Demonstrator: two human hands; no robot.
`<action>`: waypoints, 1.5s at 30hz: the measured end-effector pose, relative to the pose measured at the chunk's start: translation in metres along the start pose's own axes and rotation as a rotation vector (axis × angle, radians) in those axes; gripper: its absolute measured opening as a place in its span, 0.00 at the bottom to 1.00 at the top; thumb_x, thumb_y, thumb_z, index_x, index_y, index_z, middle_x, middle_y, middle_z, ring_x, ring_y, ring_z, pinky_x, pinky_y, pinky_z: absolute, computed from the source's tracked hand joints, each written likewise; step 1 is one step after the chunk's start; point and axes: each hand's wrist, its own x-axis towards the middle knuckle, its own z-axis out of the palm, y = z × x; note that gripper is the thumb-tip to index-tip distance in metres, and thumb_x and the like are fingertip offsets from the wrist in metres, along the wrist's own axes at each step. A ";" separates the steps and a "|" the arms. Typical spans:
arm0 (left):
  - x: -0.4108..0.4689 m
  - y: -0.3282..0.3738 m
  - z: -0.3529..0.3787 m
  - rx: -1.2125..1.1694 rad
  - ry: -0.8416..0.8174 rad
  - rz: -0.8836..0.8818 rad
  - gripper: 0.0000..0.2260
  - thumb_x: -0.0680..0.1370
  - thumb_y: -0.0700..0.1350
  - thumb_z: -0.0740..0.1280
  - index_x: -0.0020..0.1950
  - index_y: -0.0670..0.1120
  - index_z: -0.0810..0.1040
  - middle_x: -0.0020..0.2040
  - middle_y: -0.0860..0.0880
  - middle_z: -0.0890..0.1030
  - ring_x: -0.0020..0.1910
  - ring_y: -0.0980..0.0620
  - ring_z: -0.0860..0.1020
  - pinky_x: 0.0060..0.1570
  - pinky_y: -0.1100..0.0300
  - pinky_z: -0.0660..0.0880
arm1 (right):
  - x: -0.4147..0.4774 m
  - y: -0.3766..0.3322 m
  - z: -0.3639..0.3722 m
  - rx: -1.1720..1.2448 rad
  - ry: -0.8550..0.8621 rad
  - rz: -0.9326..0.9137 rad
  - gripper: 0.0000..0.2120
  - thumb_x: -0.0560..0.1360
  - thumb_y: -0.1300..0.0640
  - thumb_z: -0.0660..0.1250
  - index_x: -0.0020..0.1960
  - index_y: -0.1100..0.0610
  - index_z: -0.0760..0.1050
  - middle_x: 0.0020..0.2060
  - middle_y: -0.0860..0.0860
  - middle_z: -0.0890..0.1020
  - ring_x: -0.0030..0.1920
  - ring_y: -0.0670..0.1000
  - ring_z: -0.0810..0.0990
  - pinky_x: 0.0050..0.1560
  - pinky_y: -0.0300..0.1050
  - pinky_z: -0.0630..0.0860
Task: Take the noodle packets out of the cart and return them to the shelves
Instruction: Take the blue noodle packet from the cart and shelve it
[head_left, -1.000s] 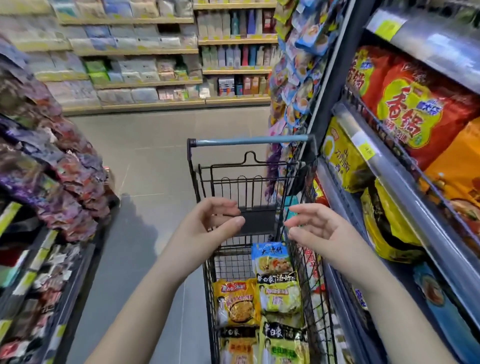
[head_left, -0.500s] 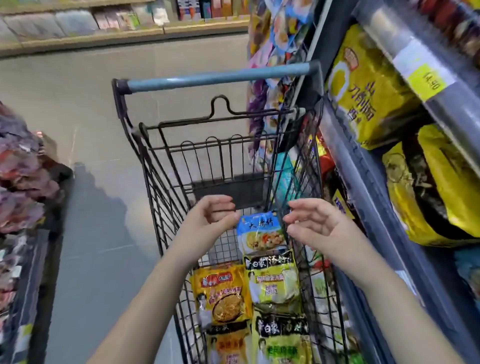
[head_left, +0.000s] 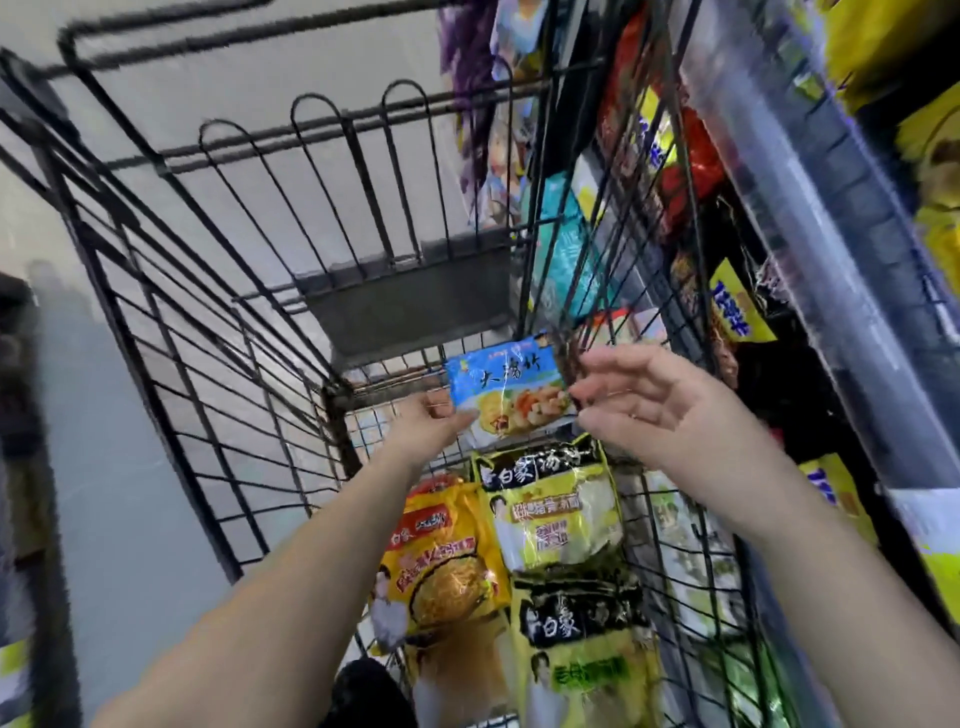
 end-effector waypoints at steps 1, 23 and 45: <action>0.006 -0.006 0.002 0.022 -0.002 -0.010 0.16 0.75 0.46 0.78 0.57 0.45 0.75 0.48 0.49 0.81 0.46 0.51 0.80 0.55 0.51 0.79 | -0.002 0.002 -0.001 0.011 0.011 0.009 0.27 0.63 0.55 0.76 0.62 0.54 0.78 0.50 0.49 0.87 0.47 0.42 0.86 0.47 0.34 0.80; 0.063 0.007 0.048 -0.014 -0.114 -0.081 0.50 0.68 0.64 0.79 0.79 0.39 0.63 0.62 0.39 0.82 0.47 0.43 0.81 0.43 0.51 0.82 | -0.008 0.014 -0.022 0.058 0.012 0.051 0.24 0.61 0.43 0.79 0.57 0.42 0.82 0.53 0.48 0.87 0.51 0.46 0.86 0.50 0.39 0.81; -0.093 0.057 -0.049 -0.232 -0.064 -0.030 0.14 0.76 0.46 0.75 0.59 0.44 0.80 0.49 0.46 0.88 0.49 0.45 0.87 0.59 0.44 0.80 | 0.046 0.038 0.000 0.066 0.129 0.182 0.19 0.74 0.52 0.78 0.63 0.47 0.78 0.52 0.42 0.86 0.56 0.44 0.85 0.58 0.46 0.82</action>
